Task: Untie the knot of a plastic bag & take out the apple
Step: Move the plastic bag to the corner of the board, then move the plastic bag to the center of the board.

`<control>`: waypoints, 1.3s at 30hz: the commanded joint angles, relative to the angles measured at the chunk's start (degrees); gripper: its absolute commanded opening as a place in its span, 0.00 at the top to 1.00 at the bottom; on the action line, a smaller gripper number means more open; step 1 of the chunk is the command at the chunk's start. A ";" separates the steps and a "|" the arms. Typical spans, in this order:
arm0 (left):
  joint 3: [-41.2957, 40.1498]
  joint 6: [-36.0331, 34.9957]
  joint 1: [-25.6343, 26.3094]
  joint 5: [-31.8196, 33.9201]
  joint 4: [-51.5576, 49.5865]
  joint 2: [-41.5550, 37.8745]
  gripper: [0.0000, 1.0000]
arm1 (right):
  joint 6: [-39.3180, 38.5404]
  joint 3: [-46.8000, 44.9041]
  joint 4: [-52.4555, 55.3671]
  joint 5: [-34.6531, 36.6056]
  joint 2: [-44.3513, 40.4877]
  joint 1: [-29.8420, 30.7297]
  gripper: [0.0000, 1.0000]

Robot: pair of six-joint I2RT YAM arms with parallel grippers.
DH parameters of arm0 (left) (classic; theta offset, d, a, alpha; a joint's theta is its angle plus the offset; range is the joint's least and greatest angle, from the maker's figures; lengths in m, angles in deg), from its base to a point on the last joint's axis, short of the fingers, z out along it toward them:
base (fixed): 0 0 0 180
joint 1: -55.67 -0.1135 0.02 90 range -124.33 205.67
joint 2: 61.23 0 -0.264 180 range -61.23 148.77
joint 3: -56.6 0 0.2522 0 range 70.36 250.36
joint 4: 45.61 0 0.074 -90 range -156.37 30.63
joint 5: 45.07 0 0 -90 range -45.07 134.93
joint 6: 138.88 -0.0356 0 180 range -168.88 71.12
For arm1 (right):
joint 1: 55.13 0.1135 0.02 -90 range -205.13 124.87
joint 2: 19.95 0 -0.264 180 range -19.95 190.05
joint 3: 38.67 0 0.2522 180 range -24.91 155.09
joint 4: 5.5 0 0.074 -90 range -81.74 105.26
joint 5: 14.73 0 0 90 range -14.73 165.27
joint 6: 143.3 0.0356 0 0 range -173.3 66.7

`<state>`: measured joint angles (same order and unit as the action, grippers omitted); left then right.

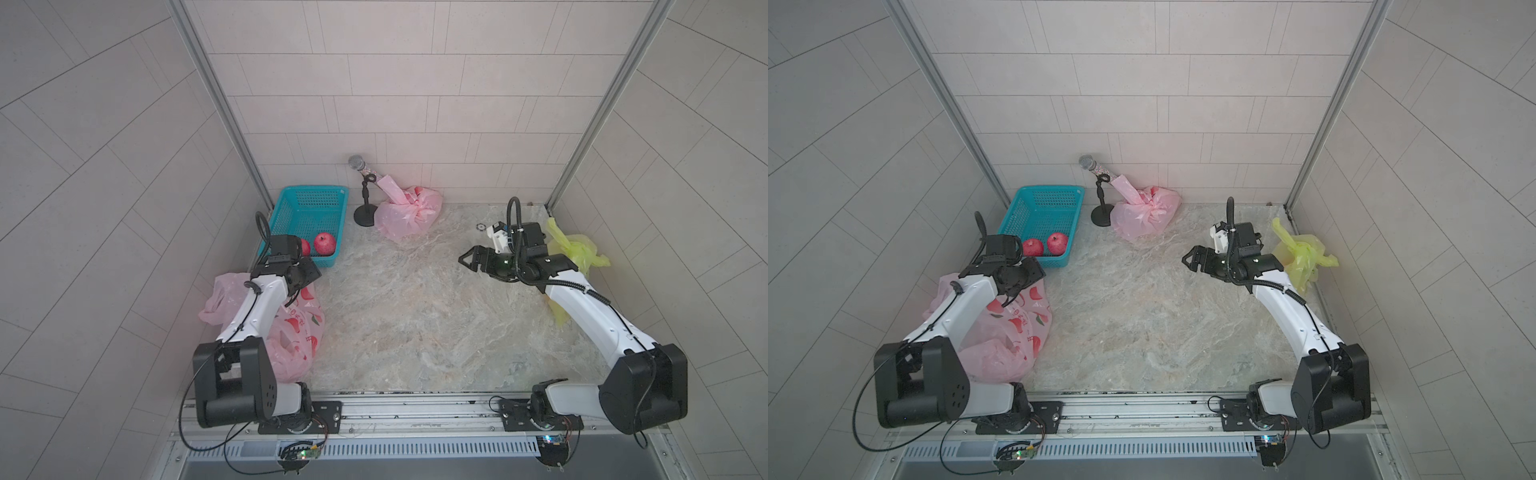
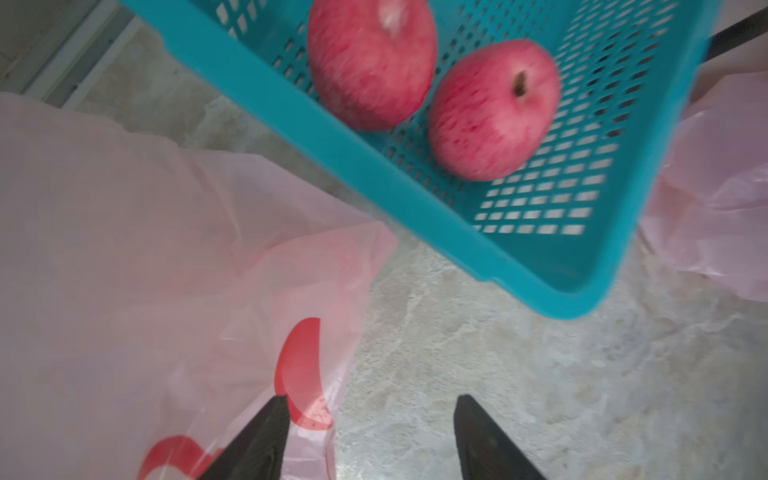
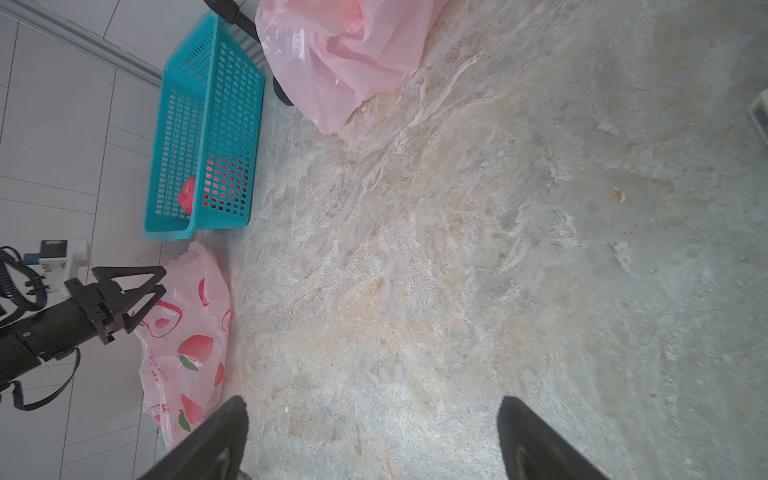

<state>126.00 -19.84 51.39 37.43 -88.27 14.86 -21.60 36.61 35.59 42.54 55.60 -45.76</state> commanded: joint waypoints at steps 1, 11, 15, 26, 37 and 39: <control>4.48 0.25 4.33 0.42 -4.99 -5.27 0.26 | -0.75 1.78 0.97 0.48 0.67 0.21 0.02; 20.52 -4.45 24.84 3.52 2.45 4.14 0.13 | -1.59 3.77 1.85 0.05 1.71 0.23 0.00; 30.09 -10.61 29.49 3.09 8.24 16.75 0.06 | -2.07 3.98 1.93 -0.04 1.58 0.14 0.00; 45.09 -27.35 32.75 8.76 28.73 43.38 0.00 | -2.19 3.17 1.92 -1.00 1.01 -2.10 0.00; 67.39 -32.99 32.27 20.89 21.33 64.14 0.22 | -2.35 1.69 2.65 -1.85 1.50 -6.30 0.00; 70.74 -33.96 32.13 21.20 19.02 66.83 0.30 | -2.50 1.38 2.81 -1.98 1.65 -7.26 0.00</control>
<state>192.51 -51.25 83.94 54.82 -65.91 79.41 -23.48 38.84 37.19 40.95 57.08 -51.97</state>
